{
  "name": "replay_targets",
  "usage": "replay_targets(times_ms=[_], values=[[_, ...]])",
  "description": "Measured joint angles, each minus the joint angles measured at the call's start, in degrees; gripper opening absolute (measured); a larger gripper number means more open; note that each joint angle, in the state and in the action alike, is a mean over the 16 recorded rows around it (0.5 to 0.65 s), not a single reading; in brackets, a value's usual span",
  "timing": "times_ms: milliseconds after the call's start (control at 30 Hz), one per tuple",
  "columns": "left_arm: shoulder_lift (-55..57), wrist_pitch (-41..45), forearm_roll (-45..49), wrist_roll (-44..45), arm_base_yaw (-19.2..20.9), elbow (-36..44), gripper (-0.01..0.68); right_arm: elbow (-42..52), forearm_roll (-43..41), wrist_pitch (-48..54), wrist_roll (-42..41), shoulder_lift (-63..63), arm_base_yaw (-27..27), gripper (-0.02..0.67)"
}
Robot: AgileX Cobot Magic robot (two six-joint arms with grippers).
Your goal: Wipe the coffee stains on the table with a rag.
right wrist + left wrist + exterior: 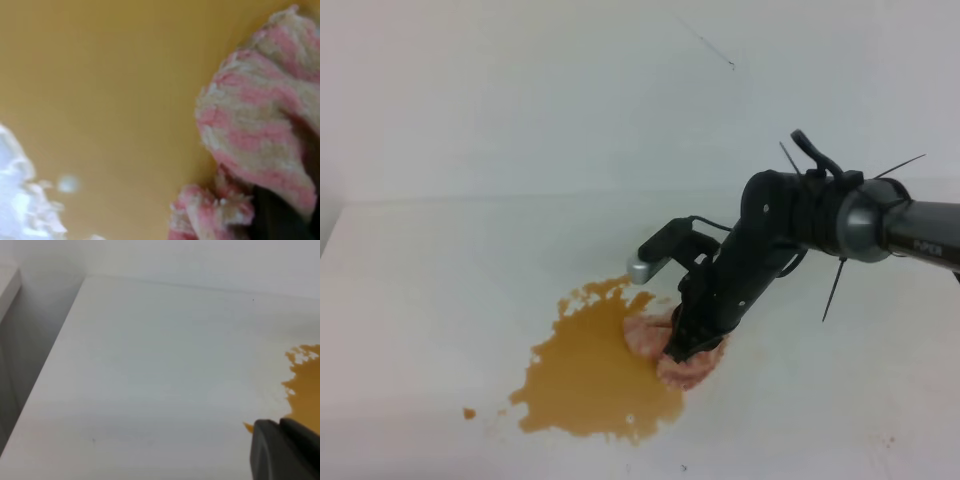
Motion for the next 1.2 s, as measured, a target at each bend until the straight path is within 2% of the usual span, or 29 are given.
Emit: replay_targets(times_ms=[500, 933, 1200], values=[[0.1, 0.1, 0.0, 0.0, 0.0, -0.1, -0.002, -0.5, 2.5, 0.7, -0.8, 0.3, 6.8, 0.031], [0.1, 0.1, 0.0, 0.0, 0.0, -0.1, -0.002, -1.0, -3.8, -0.3, 4.7, -8.6, 6.5, 0.030], [0.0, 0.0, 0.0, 0.0, 0.0, 0.0, -0.001, 8.6, -7.0, -6.1, 9.0, -19.0, 4.8, 0.030]])
